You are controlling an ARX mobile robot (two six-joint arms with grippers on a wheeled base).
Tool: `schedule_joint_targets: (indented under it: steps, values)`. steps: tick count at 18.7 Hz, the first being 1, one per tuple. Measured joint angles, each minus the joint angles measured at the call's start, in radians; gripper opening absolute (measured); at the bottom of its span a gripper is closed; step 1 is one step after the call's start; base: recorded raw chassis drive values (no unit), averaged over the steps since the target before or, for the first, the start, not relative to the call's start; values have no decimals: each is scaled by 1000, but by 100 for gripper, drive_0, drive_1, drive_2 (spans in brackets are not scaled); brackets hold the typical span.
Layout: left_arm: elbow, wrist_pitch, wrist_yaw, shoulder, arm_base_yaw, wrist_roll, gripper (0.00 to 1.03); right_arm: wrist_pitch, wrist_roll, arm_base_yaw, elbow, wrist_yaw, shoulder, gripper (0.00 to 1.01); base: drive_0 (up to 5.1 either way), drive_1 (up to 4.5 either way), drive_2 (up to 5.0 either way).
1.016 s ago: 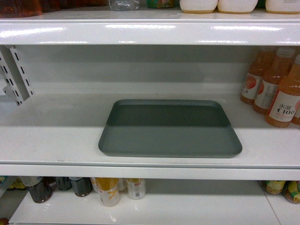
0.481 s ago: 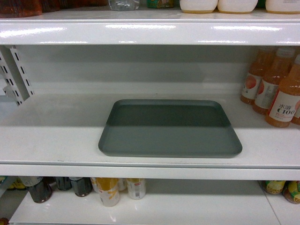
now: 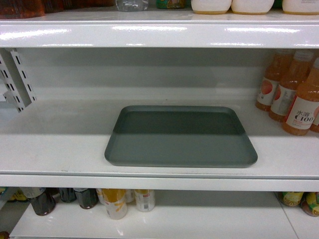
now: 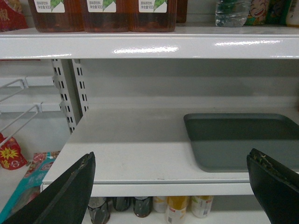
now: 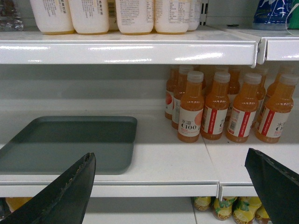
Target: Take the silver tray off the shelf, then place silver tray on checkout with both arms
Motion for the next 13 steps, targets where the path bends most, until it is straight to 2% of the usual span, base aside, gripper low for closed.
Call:
schedule_joint_targets:
  steps: [2, 3, 4, 5, 7, 9, 11, 13]
  values:
    - [2, -14, -8, 3, -2, -3, 98, -13, 0, -2, 2, -8, 2, 98, 0, 0, 0]
    - [74, -199, -140, 111, -67, -54, 98, -153, -5, -31, 51, -107, 67, 98, 0, 0, 0]
    - [148, -230, -208, 320, -112, -93, 98, -175, -8, -36, 117, -206, 286, 98, 0, 0, 0]
    - [171, -134, -198, 511, -104, -116, 98, -99, -8, -18, 152, -240, 452, 98, 0, 0, 0]
    - [183, 86, -140, 851, -100, -115, 98, 32, 5, 10, 196, -246, 731, 98, 0, 0, 0]
    - [261, 288, -112, 1183, -104, -115, 98, 189, 19, 59, 233, -229, 1001, 98, 0, 0, 0]
    - [353, 392, -100, 1408, -113, -114, 98, 327, 31, 108, 301, -200, 1220, 98, 0, 0, 0]
    - [444, 435, -89, 1592, -117, -111, 98, 409, 69, 155, 401, -195, 1418, 98, 0, 0, 0]
